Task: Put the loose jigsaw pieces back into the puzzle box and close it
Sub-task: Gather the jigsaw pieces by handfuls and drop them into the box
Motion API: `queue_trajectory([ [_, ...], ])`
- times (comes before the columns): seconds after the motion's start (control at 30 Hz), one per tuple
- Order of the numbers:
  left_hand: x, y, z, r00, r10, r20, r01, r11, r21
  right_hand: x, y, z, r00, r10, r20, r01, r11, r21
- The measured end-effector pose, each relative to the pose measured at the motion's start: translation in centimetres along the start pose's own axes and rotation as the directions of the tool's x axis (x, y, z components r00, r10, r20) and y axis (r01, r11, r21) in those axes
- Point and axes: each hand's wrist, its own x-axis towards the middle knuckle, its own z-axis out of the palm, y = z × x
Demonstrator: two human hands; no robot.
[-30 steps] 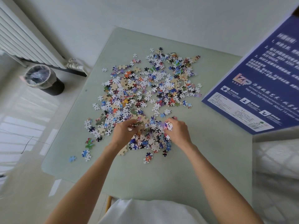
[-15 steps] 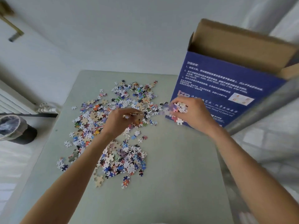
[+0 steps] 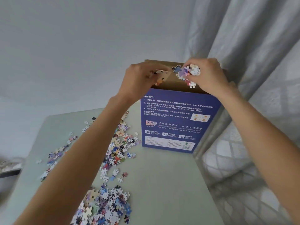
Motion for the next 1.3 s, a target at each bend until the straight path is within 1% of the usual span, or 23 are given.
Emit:
queue_trajectory([
  [0.07,1.8,-0.7,0.9,0.993,0.069,0.093,-0.08,0.99,0.113,0.1,0.6,0.3,1.0,-0.019,0.014,0.019,0.999,-0.037],
  [0.13,2.8,-1.6,1.5,0.971,0.107,0.212,-0.154,0.964,0.216,0.1,1.1,0.6,0.999,-0.039,0.032,0.042,0.996,-0.078],
  [0.17,3.2,-2.2,1.8,0.957,0.1,0.273,-0.173,0.95,0.26,0.2,1.4,0.7,0.998,-0.047,0.043,0.052,0.994,-0.099],
  [0.23,3.6,-2.9,2.2,0.929,0.036,0.368,-0.172,0.923,0.345,0.3,1.9,0.9,0.996,-0.067,0.067,0.075,0.989,-0.126],
  [0.33,3.7,-3.4,2.5,0.908,-0.067,0.414,-0.122,0.902,0.414,0.5,2.2,1.0,0.991,-0.088,0.105,0.102,0.986,-0.135],
  [0.5,2.9,-3.5,2.5,0.912,-0.092,0.399,-0.064,0.93,0.363,1.6,1.9,1.4,0.98,-0.101,0.173,0.129,0.98,-0.155],
  [0.6,2.1,-3.7,2.4,0.919,-0.097,0.382,-0.026,0.952,0.305,2.3,1.3,1.8,0.966,-0.133,0.223,0.161,0.981,-0.111],
  [0.67,1.6,-3.7,2.5,0.918,-0.078,0.388,-0.038,0.959,0.282,2.5,0.9,2.0,0.954,-0.153,0.257,0.184,0.978,-0.1],
  [0.73,1.3,-3.8,2.6,0.925,-0.053,0.375,-0.063,0.955,0.291,2.5,0.7,2.3,0.952,-0.183,0.247,0.218,0.968,-0.124],
  [0.83,1.0,-3.8,2.8,0.944,-0.028,0.327,-0.081,0.946,0.315,2.4,0.6,2.7,0.961,-0.185,0.208,0.219,0.963,-0.156],
  [1.0,0.8,-3.8,2.7,0.952,-0.013,0.306,-0.091,0.942,0.323,2.4,0.5,2.8,0.966,-0.177,0.191,0.228,0.927,-0.297],
  [1.07,0.8,-3.8,2.8,0.953,-0.004,0.304,-0.099,0.942,0.321,2.4,0.5,2.6,0.964,-0.181,0.193,0.229,0.935,-0.271],
  [1.2,0.7,-3.8,2.8,0.961,0.02,0.277,-0.116,0.935,0.335,2.3,0.3,2.2,0.971,-0.145,0.191,0.168,0.98,-0.107],
  [1.23,0.5,-3.9,2.8,0.964,0.026,0.266,-0.118,0.934,0.337,2.2,0.3,2.3,0.973,-0.148,0.179,0.168,0.981,-0.1],
  [1.3,0.2,-3.9,2.8,0.97,0.067,0.232,-0.145,0.93,0.339,2.1,0.1,2.6,0.976,-0.174,0.133,0.193,0.97,-0.147],
])
